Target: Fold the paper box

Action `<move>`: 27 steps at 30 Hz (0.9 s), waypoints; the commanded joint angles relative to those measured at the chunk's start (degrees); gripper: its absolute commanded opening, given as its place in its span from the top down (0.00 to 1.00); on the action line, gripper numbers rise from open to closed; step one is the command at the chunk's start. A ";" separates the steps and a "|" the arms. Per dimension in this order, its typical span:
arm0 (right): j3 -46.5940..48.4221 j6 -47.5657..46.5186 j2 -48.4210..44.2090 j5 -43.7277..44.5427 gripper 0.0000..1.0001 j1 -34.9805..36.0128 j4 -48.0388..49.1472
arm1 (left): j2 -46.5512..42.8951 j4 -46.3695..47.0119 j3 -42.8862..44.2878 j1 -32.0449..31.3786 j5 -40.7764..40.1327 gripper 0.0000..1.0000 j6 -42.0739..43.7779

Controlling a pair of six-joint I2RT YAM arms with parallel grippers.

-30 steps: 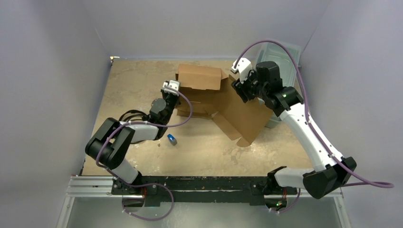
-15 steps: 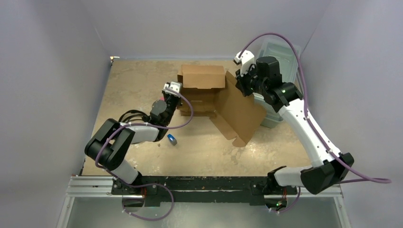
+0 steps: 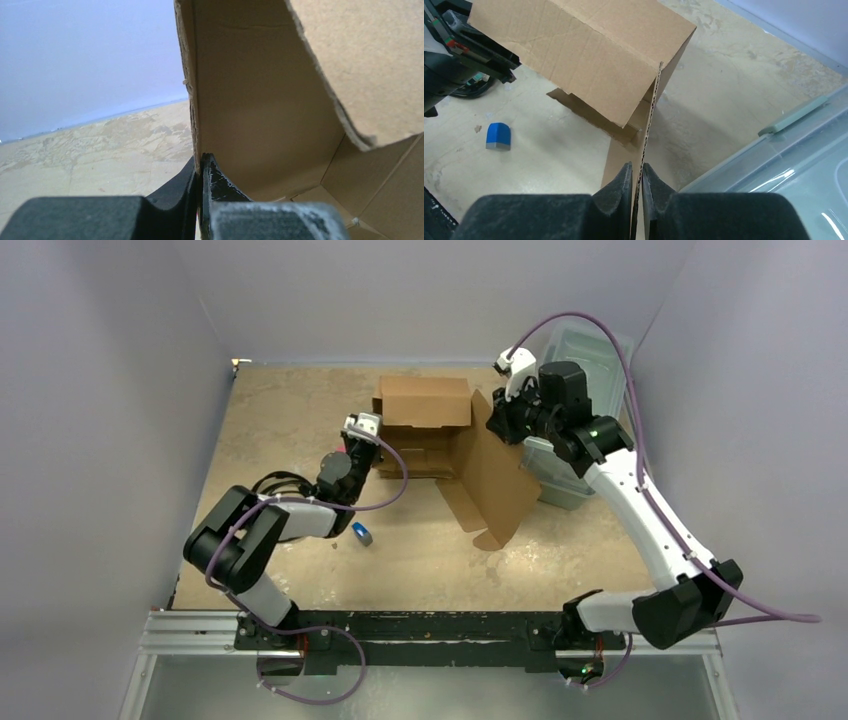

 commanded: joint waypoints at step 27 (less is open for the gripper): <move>-0.49 -9.05 -7.94 12.85 0.45 -0.44 3.73 | 7.09 1.67 8.27 -5.85 1.91 1.00 1.96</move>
